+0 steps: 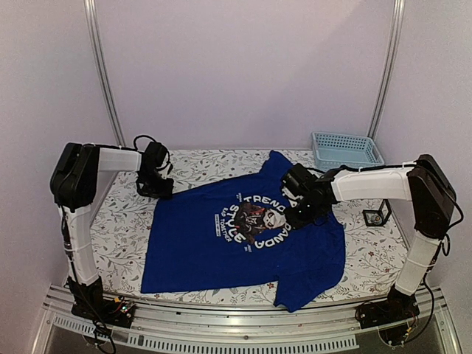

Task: Pin the brooch onto the clothing
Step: Smooth out the crumpled clothing at the center of the board.

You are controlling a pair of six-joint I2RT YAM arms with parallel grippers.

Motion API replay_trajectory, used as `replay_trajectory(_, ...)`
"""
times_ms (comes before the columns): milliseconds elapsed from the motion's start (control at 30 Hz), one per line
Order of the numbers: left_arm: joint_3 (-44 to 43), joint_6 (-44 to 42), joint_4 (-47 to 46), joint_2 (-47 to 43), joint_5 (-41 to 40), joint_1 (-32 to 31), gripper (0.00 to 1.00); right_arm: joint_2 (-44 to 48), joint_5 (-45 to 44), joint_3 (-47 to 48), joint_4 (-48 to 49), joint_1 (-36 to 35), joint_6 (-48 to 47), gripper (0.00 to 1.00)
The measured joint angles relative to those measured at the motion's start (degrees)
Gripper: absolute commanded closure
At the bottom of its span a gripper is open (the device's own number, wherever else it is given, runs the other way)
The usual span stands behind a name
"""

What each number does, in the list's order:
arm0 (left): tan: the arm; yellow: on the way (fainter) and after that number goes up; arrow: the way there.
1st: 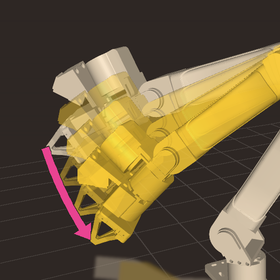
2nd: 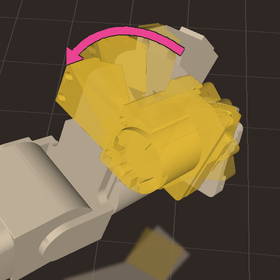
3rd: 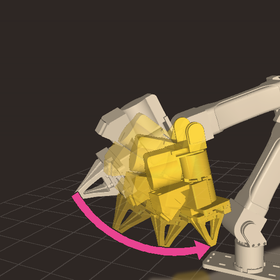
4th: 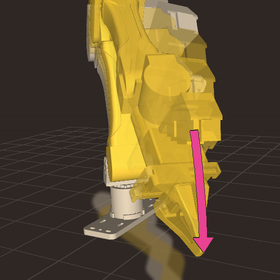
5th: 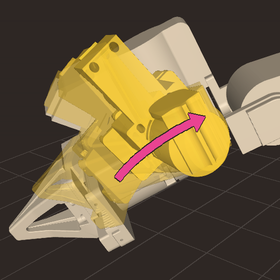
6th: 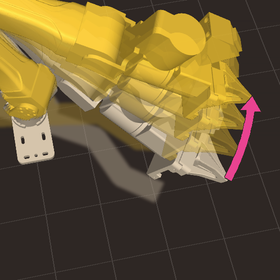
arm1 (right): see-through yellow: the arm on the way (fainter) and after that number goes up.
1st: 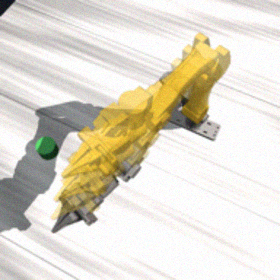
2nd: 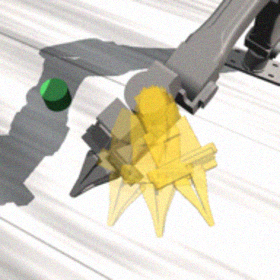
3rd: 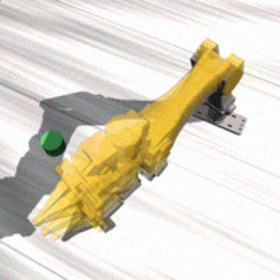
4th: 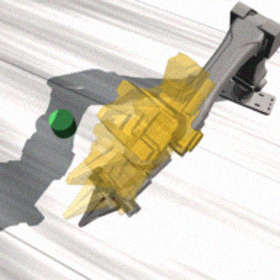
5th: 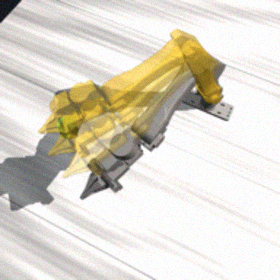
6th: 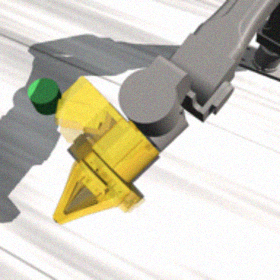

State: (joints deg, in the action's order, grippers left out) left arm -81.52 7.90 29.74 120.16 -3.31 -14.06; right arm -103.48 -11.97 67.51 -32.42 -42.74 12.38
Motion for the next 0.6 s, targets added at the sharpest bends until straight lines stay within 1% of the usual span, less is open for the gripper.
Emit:
replay_trajectory(33,-0.1,0.1,0.1,0.1,0.1,0.0,0.94,0.0,-0.1,0.1,0.0,0.0,-0.2,0.74)
replay_trajectory(67,-0.3,-0.1,0.1,0.2,0.2,0.0,1.0,0.0,-0.2,0.3,-0.1,0.0,-0.4,0.74)
replay_trajectory(233,-0.5,-1.0,0.2,0.2,0.1,-0.1,1.0,-0.1,-0.8,0.6,-0.1,0.2,-1.0,0.75)
replay_trajectory(367,-0.7,-2.9,-1.0,0.2,-1.7,-0.8,1.0,-0.5,-0.8,0.0,0.3,1.1,-1.0,0.76)
replay_trajectory(467,-2.0,-4.7,-3.2,0.2,-3.8,-1.6,1.0,-0.9,-0.9,-3.3,1.0,2.3,-0.1,0.76)
replay_trajectory(600,-6.6,-6.1,-6.6,0.7,-6.3,-2.3,1.0,0.1,-0.6,-8.0,3.2,3.7,2.4,0.77)
